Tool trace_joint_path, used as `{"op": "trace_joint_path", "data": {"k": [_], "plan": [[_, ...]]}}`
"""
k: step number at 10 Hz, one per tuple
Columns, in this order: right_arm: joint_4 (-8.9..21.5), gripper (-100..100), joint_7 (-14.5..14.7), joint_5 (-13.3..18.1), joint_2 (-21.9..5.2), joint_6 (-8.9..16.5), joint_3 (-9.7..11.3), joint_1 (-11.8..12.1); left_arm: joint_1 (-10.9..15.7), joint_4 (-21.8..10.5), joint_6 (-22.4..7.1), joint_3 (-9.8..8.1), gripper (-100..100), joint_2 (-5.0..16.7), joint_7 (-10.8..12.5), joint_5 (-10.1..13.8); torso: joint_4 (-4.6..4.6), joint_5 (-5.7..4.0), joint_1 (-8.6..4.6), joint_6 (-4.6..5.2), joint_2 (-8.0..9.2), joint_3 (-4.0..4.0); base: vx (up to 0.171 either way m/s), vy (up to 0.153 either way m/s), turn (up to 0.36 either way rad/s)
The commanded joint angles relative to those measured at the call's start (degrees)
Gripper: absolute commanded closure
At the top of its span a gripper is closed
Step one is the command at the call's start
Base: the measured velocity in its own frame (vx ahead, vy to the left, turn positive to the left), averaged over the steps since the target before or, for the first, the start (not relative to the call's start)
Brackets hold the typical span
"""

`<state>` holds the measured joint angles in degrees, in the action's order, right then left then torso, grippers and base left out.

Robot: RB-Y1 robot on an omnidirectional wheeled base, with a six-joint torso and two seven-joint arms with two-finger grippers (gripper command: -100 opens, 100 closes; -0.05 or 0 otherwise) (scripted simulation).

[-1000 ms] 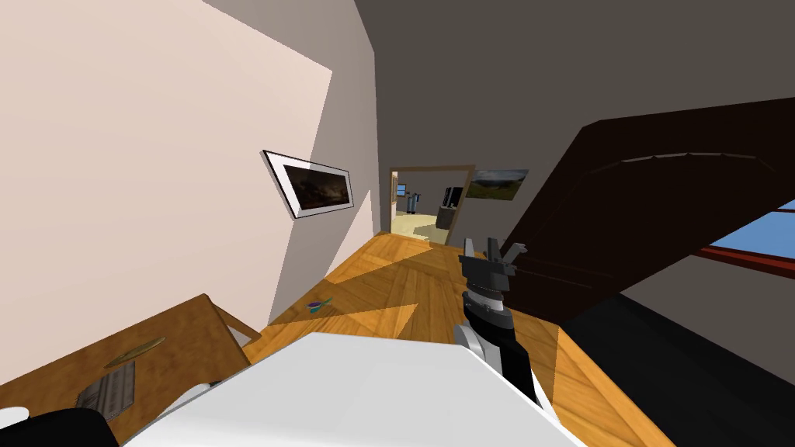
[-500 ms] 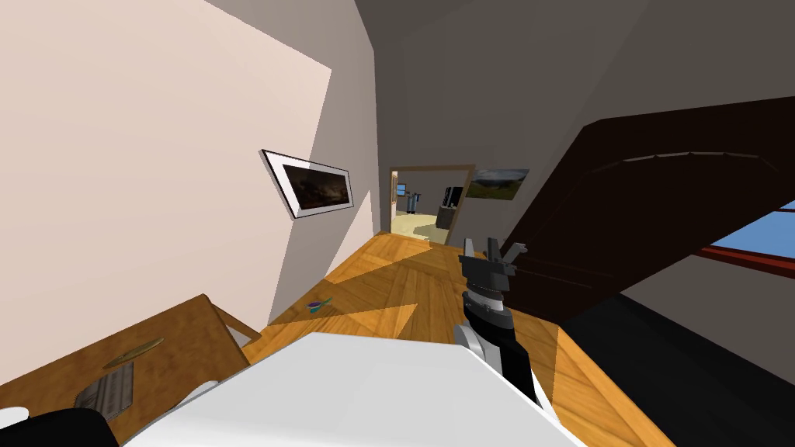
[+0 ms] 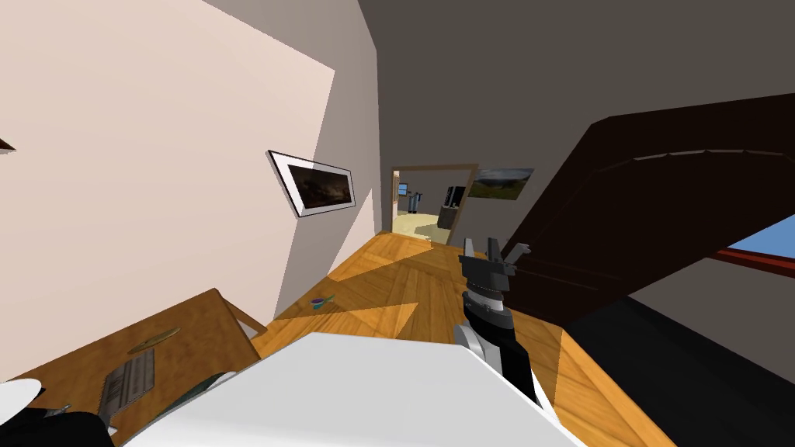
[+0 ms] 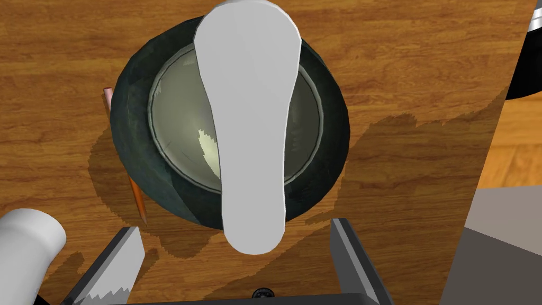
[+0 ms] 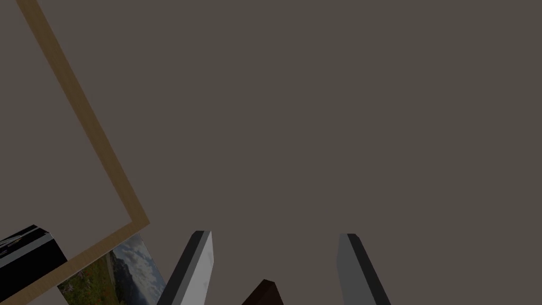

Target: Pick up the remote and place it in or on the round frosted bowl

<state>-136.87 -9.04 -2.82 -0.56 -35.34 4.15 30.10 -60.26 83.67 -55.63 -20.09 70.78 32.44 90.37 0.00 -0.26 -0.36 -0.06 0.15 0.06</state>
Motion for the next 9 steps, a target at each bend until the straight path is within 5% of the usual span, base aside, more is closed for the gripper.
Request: {"op": "trace_joint_path", "data": {"k": [1,3,4,9], "plan": [[0.0,0,0.0,0.0,0.0,0.0,0.0,0.0,-0.8,1.4,-0.7,-1.03,-100,2.0,1.5,1.1,0.00,0.00,0.00,0.00,0.00,0.00,-0.034,-0.001,0.027],[0.0,0,0.0,0.0,0.0,0.0,0.0,0.0,-1.2,1.9,-0.7,-1.31,-100,2.2,1.7,1.2,-0.01,0.01,-0.01,0.01,-0.05,-0.03,-0.019,-0.002,0.016],[0.0,0,0.0,0.0,0.0,0.0,0.0,0.0,-1.2,1.9,-0.8,-1.37,0,2.3,1.8,1.3,-0.02,0.02,0.00,0.00,-0.09,-0.05,0.000,0.000,0.000],[0.0,0,0.0,0.0,0.0,0.0,0.0,0.0,-1.2,1.9,-0.8,-1.37,0,2.3,1.8,1.2,-0.03,0.02,0.01,0.01,-0.16,-0.09,0.000,0.000,0.000]]}}
